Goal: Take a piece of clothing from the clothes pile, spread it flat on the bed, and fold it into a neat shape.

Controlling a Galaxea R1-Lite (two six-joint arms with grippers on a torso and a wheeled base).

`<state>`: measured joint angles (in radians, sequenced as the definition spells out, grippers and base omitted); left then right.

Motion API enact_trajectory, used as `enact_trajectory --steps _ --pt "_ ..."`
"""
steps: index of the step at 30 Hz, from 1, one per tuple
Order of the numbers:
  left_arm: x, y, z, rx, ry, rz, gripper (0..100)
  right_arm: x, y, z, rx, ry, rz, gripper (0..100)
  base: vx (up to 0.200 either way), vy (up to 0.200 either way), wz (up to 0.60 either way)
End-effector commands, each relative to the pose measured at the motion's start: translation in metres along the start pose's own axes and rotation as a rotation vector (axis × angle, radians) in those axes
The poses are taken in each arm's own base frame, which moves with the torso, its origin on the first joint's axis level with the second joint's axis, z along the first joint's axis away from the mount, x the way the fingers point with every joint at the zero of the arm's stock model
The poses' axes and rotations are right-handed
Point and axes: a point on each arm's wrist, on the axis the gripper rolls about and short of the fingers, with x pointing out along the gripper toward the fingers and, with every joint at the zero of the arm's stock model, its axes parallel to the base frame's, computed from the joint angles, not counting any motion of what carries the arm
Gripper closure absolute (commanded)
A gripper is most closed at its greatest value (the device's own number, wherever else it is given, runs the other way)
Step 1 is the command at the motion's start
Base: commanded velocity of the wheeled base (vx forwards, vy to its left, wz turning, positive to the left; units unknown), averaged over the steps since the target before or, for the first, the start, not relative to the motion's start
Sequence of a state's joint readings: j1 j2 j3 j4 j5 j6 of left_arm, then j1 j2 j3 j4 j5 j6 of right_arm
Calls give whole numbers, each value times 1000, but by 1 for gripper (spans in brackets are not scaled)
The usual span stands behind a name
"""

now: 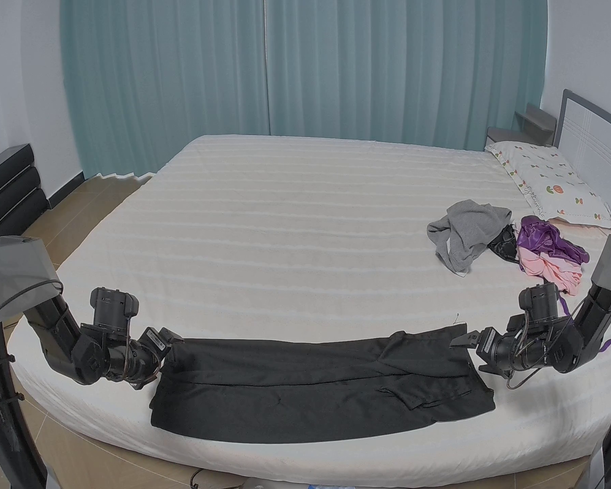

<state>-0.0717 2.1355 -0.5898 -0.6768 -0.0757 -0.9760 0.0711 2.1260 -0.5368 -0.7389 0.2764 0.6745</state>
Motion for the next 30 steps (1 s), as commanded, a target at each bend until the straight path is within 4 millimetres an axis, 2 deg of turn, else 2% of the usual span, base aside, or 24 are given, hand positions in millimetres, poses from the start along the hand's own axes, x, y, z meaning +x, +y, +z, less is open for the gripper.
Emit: enact_trajectory --steps 1,2,9,13,20,30 --pt "7 -3 -8 19 4 9 0 2 7 -6 -1 2 -7 0 0 0 0" --pt "8 -3 -8 19 3 10 100 2 7 -6 -1 3 -6 0 0 0 0" --pt "14 -4 -14 43 -13 42 100 6 13 -12 10 -18 -46 0 0 0 0" --pt "11 -5 -12 41 -43 46 100 13 10 -12 12 -38 -91 0 0 0 0" --pt "-6 -17 -5 34 -92 -5 100 25 11 -11 4 -63 -138 0 0 0 0" --pt "-6 -18 -5 34 -92 -8 100 38 22 -13 -14 -62 -125 0 0 0 0"
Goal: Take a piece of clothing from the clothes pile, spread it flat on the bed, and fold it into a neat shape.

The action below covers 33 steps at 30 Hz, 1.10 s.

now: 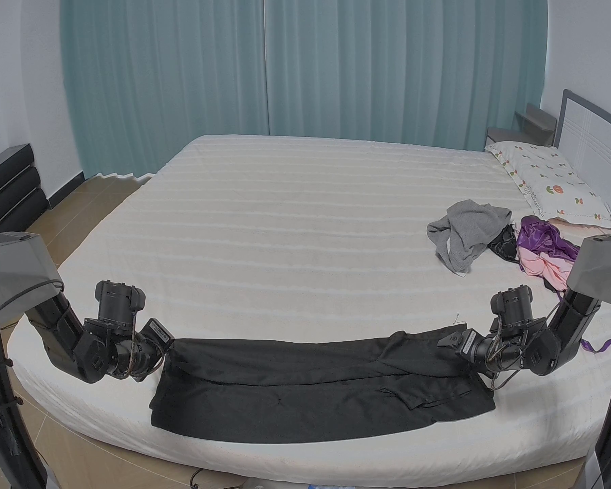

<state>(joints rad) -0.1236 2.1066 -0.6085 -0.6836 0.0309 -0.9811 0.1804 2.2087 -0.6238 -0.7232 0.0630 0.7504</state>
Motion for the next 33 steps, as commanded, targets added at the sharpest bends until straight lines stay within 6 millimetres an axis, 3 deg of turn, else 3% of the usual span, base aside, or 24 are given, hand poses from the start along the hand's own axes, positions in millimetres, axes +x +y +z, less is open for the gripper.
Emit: enact_trajectory --steps 1,14,22,27,28,29,33 --pt "-1 -1 0 0 -3 -3 100 9 4 -4 -15 19 -8 100 0 0 0" --pt "-2 -2 2 -3 -9 -10 100 -1 12 8 -9 -15 -13 100 0 0 0" --pt "-6 -21 22 -63 -95 -71 100 -2 27 29 17 -93 49 100 0 0 0" --pt "-4 -42 61 -112 -208 -161 100 -1 58 62 59 -202 162 100 0 0 0" --pt "-4 -42 61 -112 -208 -161 100 -1 58 62 59 -202 162 100 0 0 0" --pt "-4 -47 82 -161 -261 -196 100 2 68 74 74 -240 204 100 0 0 0" --pt "-5 -47 89 -214 -278 -206 100 0 77 83 72 -271 232 100 0 0 0"
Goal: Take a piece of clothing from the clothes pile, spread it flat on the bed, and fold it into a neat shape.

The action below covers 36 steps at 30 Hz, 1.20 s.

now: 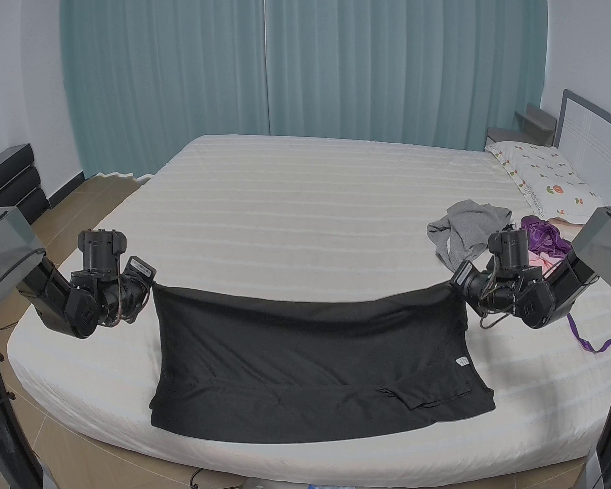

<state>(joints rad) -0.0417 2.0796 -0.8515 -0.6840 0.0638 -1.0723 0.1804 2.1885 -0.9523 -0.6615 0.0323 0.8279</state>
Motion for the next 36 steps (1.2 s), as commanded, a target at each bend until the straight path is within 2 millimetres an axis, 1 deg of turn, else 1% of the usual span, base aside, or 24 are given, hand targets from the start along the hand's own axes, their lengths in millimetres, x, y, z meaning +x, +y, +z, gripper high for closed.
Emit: enact_trajectory --steps 1,6,7,9,11,17,19,20,25,31,32,33,34,36 --pt "5 -3 21 -57 -59 -18 100 7 13 12 10 -43 45 100 0 0 0" --pt "8 19 10 -54 -21 53 100 2 3 2 6 -10 7 100 0 0 0" --pt "8 22 8 -49 -13 65 100 1 1 1 3 -5 1 100 0 0 0" --pt "8 22 8 -49 -13 65 100 1 1 1 3 -5 1 100 0 0 0" --pt "0 34 -3 -28 26 108 100 -9 -13 -11 -22 41 -40 100 0 0 0" --pt "-12 56 -23 71 105 185 100 -21 -34 -28 -74 114 -103 100 0 0 0" --pt "-13 60 -27 84 118 200 100 -21 -39 -31 -85 129 -118 100 0 0 0" --pt "-16 66 -33 110 144 222 100 -22 -46 -37 -106 160 -136 100 0 0 0" --pt "-18 75 -41 131 176 257 100 -20 -61 -54 -134 237 -173 100 0 0 0" --pt "-17 84 -52 156 214 291 100 -16 -68 -64 -153 276 -194 100 0 0 0" --pt "-17 84 -53 157 218 292 0 -15 -69 -64 -154 278 -194 100 0 0 0" --pt "-17 84 -53 158 219 291 0 -15 -69 -64 -155 279 -193 100 0 0 0" --pt "-17 84 -54 159 223 292 0 -15 -69 -64 -155 278 -192 0 0 0 0" --pt "-18 85 -55 162 225 294 0 -15 -67 -63 -156 273 -188 0 0 0 0"
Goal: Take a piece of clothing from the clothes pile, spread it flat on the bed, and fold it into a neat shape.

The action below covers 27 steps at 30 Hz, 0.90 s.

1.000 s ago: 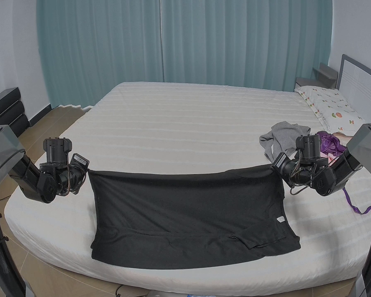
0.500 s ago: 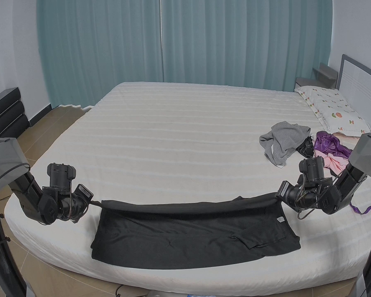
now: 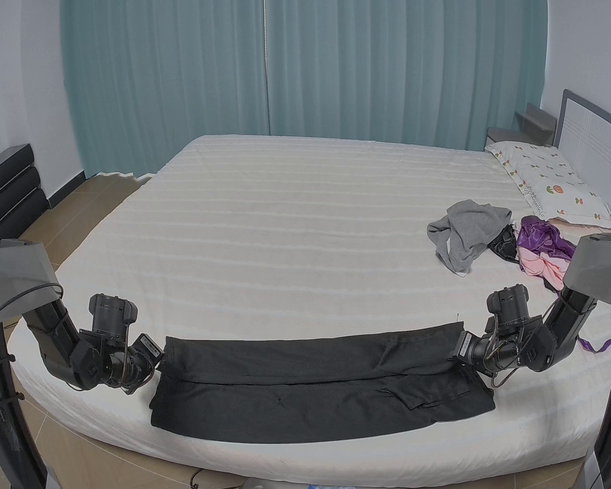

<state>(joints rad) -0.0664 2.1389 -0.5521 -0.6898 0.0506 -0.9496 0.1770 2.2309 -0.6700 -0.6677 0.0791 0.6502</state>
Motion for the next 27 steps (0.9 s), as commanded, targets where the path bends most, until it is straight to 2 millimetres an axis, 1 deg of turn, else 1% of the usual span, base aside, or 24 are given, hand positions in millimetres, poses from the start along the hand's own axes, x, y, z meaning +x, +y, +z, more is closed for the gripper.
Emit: enact_trajectory --steps 1,3,6,7,8,10,11,13,14,17,21,24,27 --pt "0 1 -5 10 15 6 0 -1 1 5 10 -15 12 0 0 0 0" --pt "-2 0 -4 6 9 -1 0 -12 5 14 21 -37 57 0 0 0 0" --pt "-7 -8 4 -1 -21 -38 0 -25 6 29 47 -51 141 0 0 0 0" --pt "-7 -9 5 -2 -24 -39 0 -25 6 30 49 -52 145 0 0 0 0" --pt "-6 -15 11 -12 -44 -62 0 -24 4 39 60 -73 159 0 0 0 0" --pt "-2 -21 18 -20 -61 -76 0 -20 1 46 69 -81 159 0 0 0 0" --pt "-1 -26 25 -27 -80 -94 0 -12 -2 47 75 -73 151 0 0 0 0" --pt "6 -31 30 -31 -92 -106 0 1 -5 47 78 -60 142 0 0 0 0" --pt "14 -32 30 -30 -88 -102 0 9 -7 46 78 -51 136 0 0 0 0" --pt "34 -33 27 -18 -74 -84 0 24 -8 48 80 -44 131 0 0 0 0" --pt "54 -31 21 -7 -61 -59 0 38 -9 53 77 -48 131 0 0 0 0" --pt "59 -33 19 17 -66 -54 0 44 -9 55 78 -50 131 0 0 0 0" --pt "64 -34 17 69 -77 -43 0 55 -11 57 81 -52 126 0 0 0 0"
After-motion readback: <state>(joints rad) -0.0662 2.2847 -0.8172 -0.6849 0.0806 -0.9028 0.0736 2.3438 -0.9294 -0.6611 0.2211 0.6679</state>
